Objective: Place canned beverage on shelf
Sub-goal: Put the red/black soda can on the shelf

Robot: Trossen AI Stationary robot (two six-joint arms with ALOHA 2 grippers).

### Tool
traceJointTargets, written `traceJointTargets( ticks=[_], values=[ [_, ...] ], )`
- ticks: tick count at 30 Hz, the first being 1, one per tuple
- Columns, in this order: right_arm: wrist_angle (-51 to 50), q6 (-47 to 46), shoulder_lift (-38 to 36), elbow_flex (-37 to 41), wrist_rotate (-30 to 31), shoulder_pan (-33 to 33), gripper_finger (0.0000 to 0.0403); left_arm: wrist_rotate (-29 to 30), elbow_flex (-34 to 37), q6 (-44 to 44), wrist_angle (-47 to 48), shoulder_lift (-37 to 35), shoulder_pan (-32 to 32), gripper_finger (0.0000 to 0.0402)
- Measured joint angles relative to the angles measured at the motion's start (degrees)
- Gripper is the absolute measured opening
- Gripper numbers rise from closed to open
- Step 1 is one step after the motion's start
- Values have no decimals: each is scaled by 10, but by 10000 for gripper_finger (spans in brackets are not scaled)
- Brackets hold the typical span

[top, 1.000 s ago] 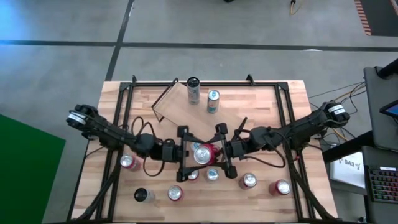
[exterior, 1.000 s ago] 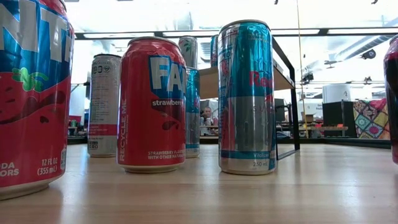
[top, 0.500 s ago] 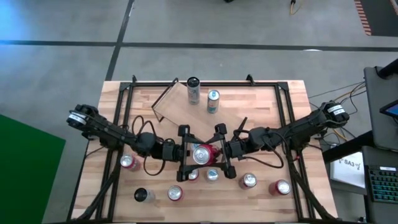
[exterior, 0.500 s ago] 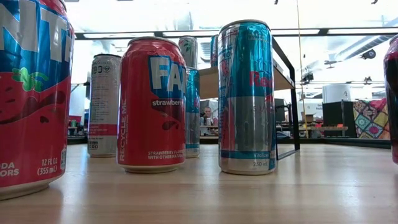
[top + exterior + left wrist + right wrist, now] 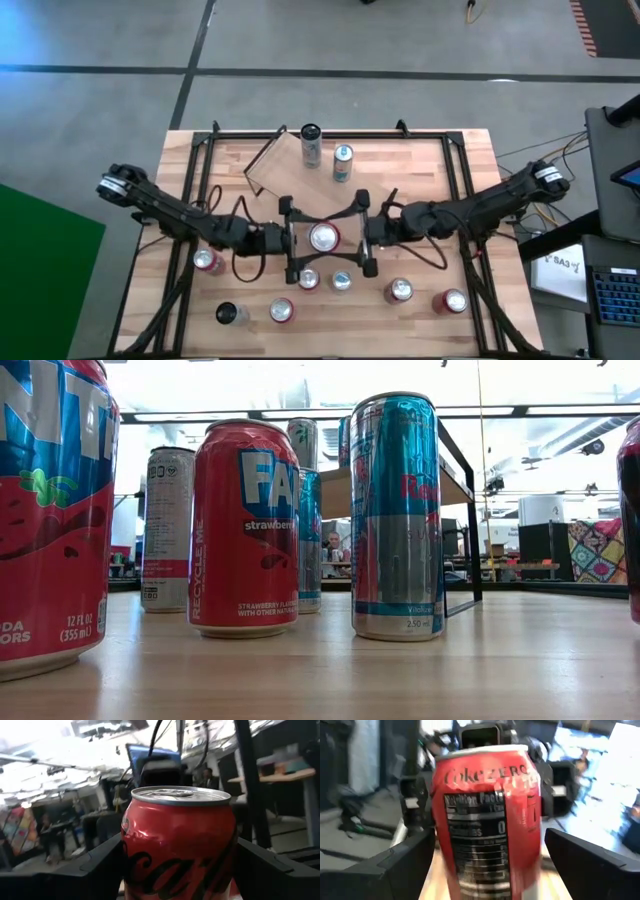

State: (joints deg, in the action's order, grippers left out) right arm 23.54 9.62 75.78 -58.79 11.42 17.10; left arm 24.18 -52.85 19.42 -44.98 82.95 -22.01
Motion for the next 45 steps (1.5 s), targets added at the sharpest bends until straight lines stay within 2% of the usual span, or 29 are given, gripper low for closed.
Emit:
traceJointTargets(
  ticks=[4,7,11,18,24,45],
  values=[
    [-148,-28,-2,-51,59,0,367,20,5,-43,52,-24,2,285],
    [-250,-46,15,-97,67,0,368,49,5,-50,70,-26,1,285],
    [-310,-45,49,-146,67,0,368,50,6,-50,70,-25,1,285],
    [-340,-9,81,-206,67,2,354,49,6,-52,65,-25,1,285],
    [-340,2,82,-214,68,1,279,47,6,-50,67,-25,0,286],
    [-338,-17,83,-213,67,-3,279,29,3,-88,74,-30,1,288]
  ],
)
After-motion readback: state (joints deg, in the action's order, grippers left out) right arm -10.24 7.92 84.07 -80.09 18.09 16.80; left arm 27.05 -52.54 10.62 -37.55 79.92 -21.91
